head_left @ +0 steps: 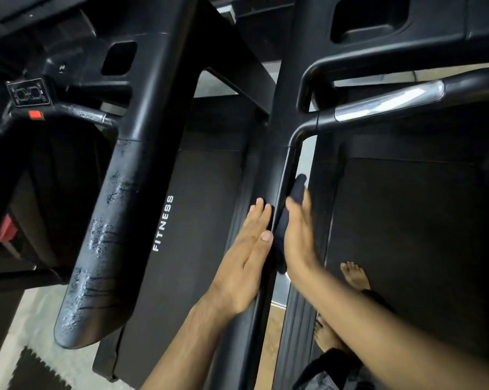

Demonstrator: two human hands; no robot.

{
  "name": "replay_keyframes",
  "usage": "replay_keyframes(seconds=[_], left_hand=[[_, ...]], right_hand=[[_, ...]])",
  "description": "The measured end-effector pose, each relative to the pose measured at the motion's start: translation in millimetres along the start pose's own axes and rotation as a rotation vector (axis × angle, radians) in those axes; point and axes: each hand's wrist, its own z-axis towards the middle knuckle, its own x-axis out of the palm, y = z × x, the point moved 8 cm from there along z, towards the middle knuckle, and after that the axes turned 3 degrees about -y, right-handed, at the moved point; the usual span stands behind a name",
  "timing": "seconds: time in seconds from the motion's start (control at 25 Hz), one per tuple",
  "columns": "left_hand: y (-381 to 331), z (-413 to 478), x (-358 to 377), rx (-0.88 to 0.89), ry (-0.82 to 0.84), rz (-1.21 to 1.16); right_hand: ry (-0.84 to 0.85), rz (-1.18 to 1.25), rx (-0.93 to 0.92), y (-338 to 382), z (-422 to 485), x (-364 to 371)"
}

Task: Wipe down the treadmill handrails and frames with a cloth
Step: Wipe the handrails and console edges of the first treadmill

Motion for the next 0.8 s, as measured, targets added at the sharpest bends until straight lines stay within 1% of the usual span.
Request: replay_keyframes(seconds=[0.08, 0.12, 0.16, 0.24, 0.28, 0.32, 0.4, 0.44, 0.48, 0.56, 0.6, 0.72, 0.76, 0.8], left_hand=[[2.3, -9.1, 1.1, 0.015, -0.003, 0.004], [4.8, -13.0, 1.2, 0.019, -0.005, 0.010], [7.4, -16.3, 1.2, 0.019, -0.003, 0.014], [11.5, -22.9, 0.5, 0.008, 0.000, 0.014], [12.7, -26.8, 0.8, 0.007, 0.001, 0.008], [14.1, -30.9, 1.6, 0.009, 0.002, 0.006], [17.4, -37.4, 3.1, 0.025, 0.002, 0.019], [19.1, -39.5, 3.2, 0.034, 0.002, 0.031], [20.5, -41.1, 3.2, 0.037, 0.003, 0.040], [23.4, -45.5, 2.3, 0.034, 0.001, 0.029], [24.6, -50.2, 2.5, 0.031, 0.000, 0.022], [28.0, -62.1, 2.9, 0.067, 0.006, 0.038], [29.8, -65.6, 2.7, 0.074, 0.006, 0.050], [32.1, -68.2, 2.8, 0.075, 0.010, 0.048]], right_hand=[[0.077, -0.072, -0.107, -11.9, -58.3, 7.2], [0.085, -0.061, -0.163, -15.2, -74.3, 7.8], [0.050, -0.040, -0.190, -14.2, -73.4, 5.3], [-0.045, -0.002, -0.108, -20.4, -38.8, -4.2], [-0.057, 0.036, -0.032, -24.4, -37.7, -4.0], [-0.057, 0.038, -0.021, -30.8, -47.8, -6.0], [0.016, -0.045, -0.118, -37.1, -94.2, 0.5], [0.015, -0.061, -0.167, -35.8, -101.3, -0.7], [-0.001, -0.066, -0.166, -37.2, -92.1, -4.4], [-0.049, -0.036, -0.033, -44.6, -63.6, -11.1], [-0.055, -0.028, 0.031, -48.0, -66.3, -11.3], [0.014, -0.065, -0.121, -48.3, -113.4, -3.8], [-0.008, -0.074, -0.127, -45.8, -115.6, -5.7], [-0.027, -0.060, -0.095, -47.1, -107.7, -9.8]])
